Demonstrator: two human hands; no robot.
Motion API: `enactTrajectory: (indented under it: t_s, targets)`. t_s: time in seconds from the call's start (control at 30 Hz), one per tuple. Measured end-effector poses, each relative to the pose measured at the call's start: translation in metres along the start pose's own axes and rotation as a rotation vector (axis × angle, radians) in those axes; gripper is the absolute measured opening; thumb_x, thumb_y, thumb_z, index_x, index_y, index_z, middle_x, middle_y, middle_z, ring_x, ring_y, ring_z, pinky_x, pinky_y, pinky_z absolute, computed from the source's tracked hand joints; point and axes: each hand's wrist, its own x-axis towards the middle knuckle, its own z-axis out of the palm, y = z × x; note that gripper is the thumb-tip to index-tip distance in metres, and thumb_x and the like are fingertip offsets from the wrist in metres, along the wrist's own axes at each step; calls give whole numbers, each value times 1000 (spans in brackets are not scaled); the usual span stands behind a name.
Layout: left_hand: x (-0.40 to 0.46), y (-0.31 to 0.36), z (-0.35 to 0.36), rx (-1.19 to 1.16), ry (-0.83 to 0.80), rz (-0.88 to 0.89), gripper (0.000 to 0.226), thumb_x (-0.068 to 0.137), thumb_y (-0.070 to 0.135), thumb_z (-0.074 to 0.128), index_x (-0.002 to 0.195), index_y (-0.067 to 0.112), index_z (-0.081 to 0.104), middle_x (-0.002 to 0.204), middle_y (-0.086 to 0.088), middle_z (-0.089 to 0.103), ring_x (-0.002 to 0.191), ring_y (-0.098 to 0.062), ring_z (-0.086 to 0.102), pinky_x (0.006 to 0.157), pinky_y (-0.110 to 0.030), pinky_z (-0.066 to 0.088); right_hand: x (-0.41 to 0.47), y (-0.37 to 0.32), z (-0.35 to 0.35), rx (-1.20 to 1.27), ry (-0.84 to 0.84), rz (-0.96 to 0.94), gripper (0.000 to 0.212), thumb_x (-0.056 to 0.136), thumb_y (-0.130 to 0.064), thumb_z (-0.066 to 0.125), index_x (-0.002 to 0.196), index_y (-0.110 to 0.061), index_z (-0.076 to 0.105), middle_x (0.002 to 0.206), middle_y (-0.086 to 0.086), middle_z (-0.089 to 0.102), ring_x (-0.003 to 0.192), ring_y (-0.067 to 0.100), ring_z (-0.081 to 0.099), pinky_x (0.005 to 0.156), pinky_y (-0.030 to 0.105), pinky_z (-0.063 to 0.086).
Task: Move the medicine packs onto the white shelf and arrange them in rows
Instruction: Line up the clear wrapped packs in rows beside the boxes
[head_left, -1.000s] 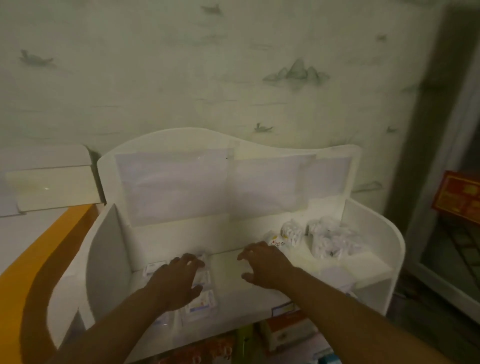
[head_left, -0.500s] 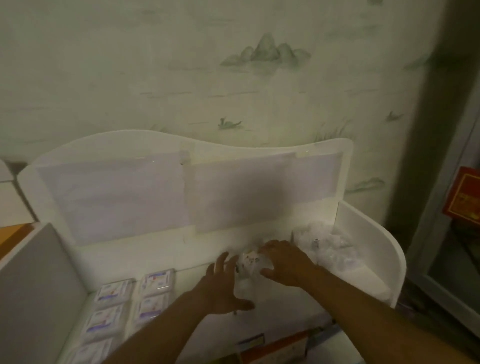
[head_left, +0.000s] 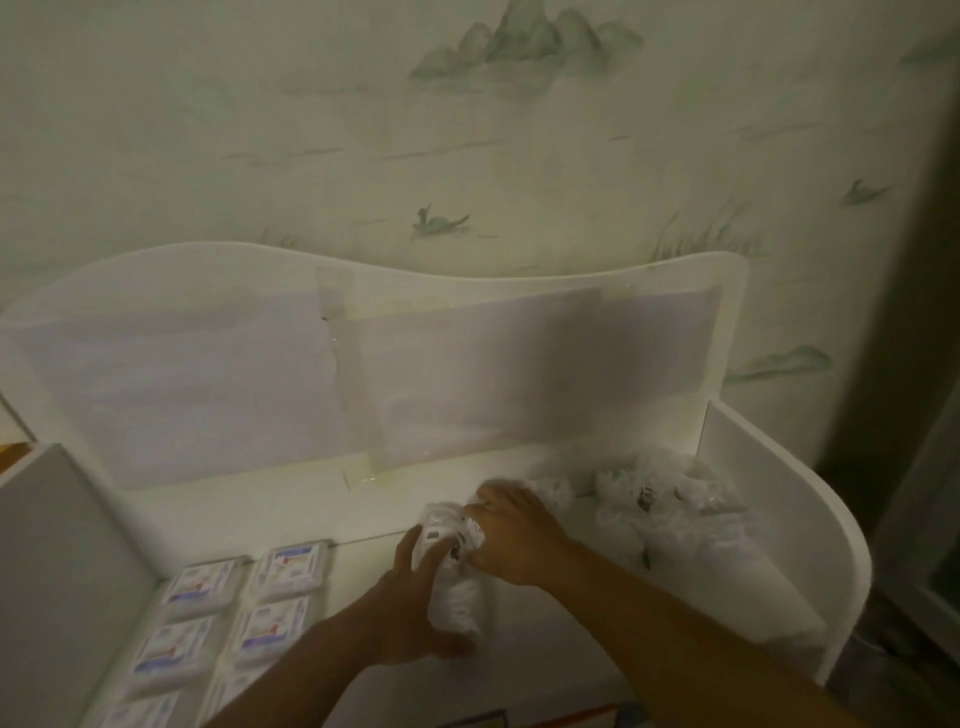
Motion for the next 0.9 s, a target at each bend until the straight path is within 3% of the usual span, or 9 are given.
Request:
enactTrajectory:
  t_s: [0.1, 0.23, 0.33, 0.43, 0.6, 0.73, 0.8, 0.9]
  targets:
    - [10, 0, 5, 6, 24, 45, 121, 54, 71, 75, 145, 45, -1, 155, 0, -16, 140, -32, 25, 112, -35, 34, -3, 6, -3, -19, 4, 30, 59, 87, -52, 53, 137, -22, 46, 148, 6, 36, 138, 28, 32, 113, 43, 26]
    - [14, 17, 13, 37, 54, 85, 133, 34, 93, 55, 144, 46, -4, 154, -3, -13, 140, -37, 23, 112, -44, 34, -14, 18, -11, -8, -35, 92, 61, 84, -56, 55, 135, -24, 45, 145, 7, 33, 131, 30, 39, 106, 42, 35]
    - [22, 23, 17, 87, 38, 56, 129, 42, 86, 65, 143, 46, -5, 154, -4, -16, 138, -40, 25, 111, -48, 34, -21, 25, -14, 20, -75, 133, 65, 83, -56, 59, 138, -26, 41, 146, 5, 27, 126, 31, 40, 100, 43, 42]
    - [25, 29, 10, 94, 13, 30, 123, 40, 96, 51, 142, 48, 0, 154, -1, -14, 137, -40, 27, 111, -48, 34, -23, 27, -14, 22, -88, 142, 66, 82, -56, 60, 138, -26, 41, 147, 4, 25, 126, 31, 39, 100, 44, 42]
    - [26, 29, -2, -23, 186, 1, 93, 60, 94, 27, 140, 47, 20, 152, -2, 6, 124, -32, 47, 103, -45, 44, -20, 24, -16, 58, -40, 153, 60, 89, -50, 55, 141, -26, 38, 150, 2, 27, 129, 30, 39, 103, 43, 40]
    - [43, 27, -10, -93, 299, -72, 67, 85, 65, 47, 142, 35, 28, 148, -5, 21, 118, -28, 55, 97, -38, 49, -9, 20, -19, -11, 98, 227, 55, 91, -47, 52, 139, -24, 38, 143, 3, 39, 122, 29, 46, 97, 40, 42]
    - [54, 28, -10, -172, 275, -131, 74, 82, 65, 52, 143, 32, 27, 147, -5, 26, 122, -28, 51, 98, -38, 45, -2, 17, -22, -43, 104, 246, 55, 91, -47, 52, 138, -21, 40, 138, 6, 44, 119, 29, 48, 94, 39, 44]
    - [79, 11, -3, -257, 169, -182, 96, 61, 85, 51, 139, 34, 29, 141, -1, 43, 118, -23, 54, 101, -40, 45, 4, 16, -22, -75, 9, 273, 62, 89, -50, 54, 139, -17, 38, 136, 10, 45, 118, 31, 51, 92, 40, 44]
